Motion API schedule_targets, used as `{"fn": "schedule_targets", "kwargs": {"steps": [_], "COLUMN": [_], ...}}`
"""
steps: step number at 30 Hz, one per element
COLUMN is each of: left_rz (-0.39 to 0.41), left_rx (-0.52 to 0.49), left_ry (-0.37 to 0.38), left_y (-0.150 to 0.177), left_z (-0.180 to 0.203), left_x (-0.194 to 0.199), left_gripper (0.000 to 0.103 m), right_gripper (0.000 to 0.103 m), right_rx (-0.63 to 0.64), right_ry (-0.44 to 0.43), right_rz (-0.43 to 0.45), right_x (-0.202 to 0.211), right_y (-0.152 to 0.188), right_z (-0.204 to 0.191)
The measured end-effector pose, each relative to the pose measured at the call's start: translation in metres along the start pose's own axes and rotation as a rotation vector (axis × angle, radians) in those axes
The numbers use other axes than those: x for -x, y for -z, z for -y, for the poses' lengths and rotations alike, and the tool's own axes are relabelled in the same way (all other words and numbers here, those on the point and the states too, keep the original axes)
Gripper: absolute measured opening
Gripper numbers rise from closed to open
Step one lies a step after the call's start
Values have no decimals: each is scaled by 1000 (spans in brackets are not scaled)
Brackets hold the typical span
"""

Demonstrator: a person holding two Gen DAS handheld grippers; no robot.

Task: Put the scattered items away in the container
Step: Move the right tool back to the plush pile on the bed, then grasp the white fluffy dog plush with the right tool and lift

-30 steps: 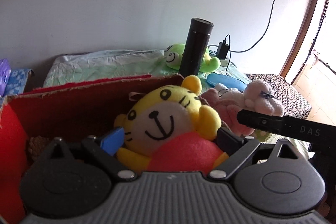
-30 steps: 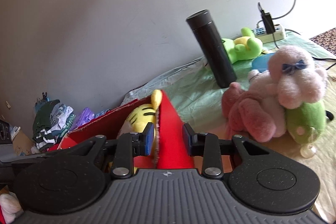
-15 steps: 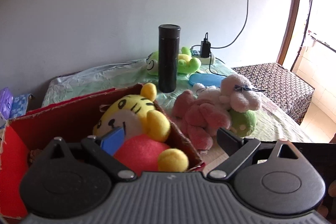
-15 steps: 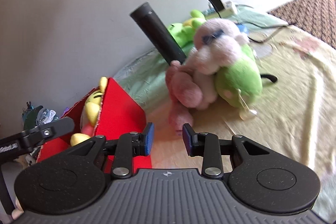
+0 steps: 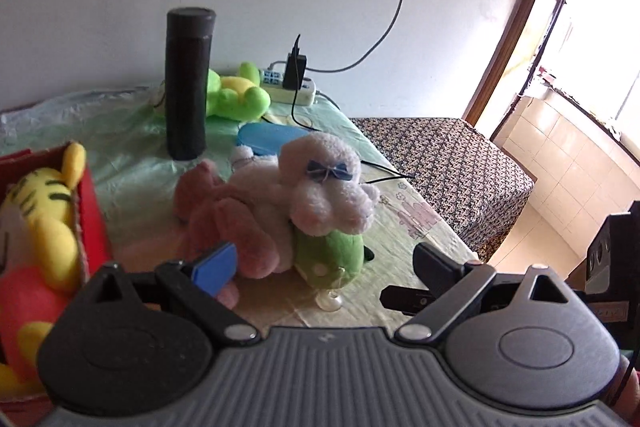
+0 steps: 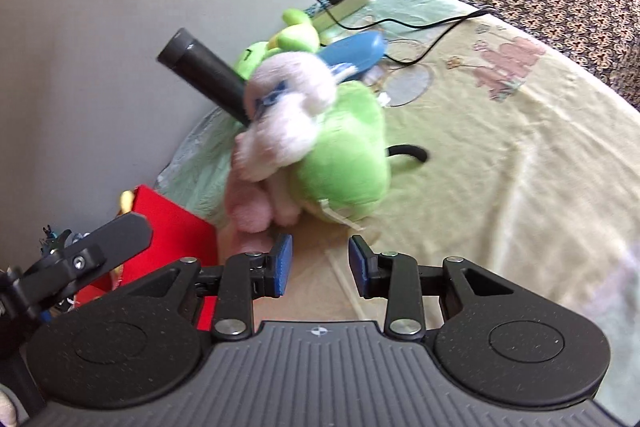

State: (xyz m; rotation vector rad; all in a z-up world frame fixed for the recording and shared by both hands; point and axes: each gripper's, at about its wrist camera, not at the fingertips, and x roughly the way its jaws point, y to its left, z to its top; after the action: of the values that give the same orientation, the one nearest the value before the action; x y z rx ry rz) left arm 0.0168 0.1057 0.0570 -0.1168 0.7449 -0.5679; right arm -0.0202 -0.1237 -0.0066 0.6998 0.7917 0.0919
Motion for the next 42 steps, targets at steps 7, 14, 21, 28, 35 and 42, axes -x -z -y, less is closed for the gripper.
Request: {"fn": "schedule_targets", "kwargs": {"steps": [7,14,21,28,35,42], "left_rz": [0,9,10,11,-12,-15], "left_rx": [56,162,250,296,409,478], "left_ry": [-22,-49,-4,-4,21,69], "left_y": [-14,-29,-29,-31,-29,-24], "left_z": [12,9,3,-3,-30,-38], "left_x": [-36,-66,-77,-87,-97,-106], "left_gripper": [94,94,94,83,76,69], "right_gripper": [37,37,39,46,44,27], "right_rx": [-42,-80,-67,-91,-89,-86], "right_ry": [-19,-137,-194,-254,-288,-369], "right_rz": [-51,-62,-101,-128,-181,-213], "right_x": [-6,-22,-43,-62,-91,-99], "right_y": [-33,-79,-104,-119,-121,-124], "right_z": [40,44,43,36,31,38]}}
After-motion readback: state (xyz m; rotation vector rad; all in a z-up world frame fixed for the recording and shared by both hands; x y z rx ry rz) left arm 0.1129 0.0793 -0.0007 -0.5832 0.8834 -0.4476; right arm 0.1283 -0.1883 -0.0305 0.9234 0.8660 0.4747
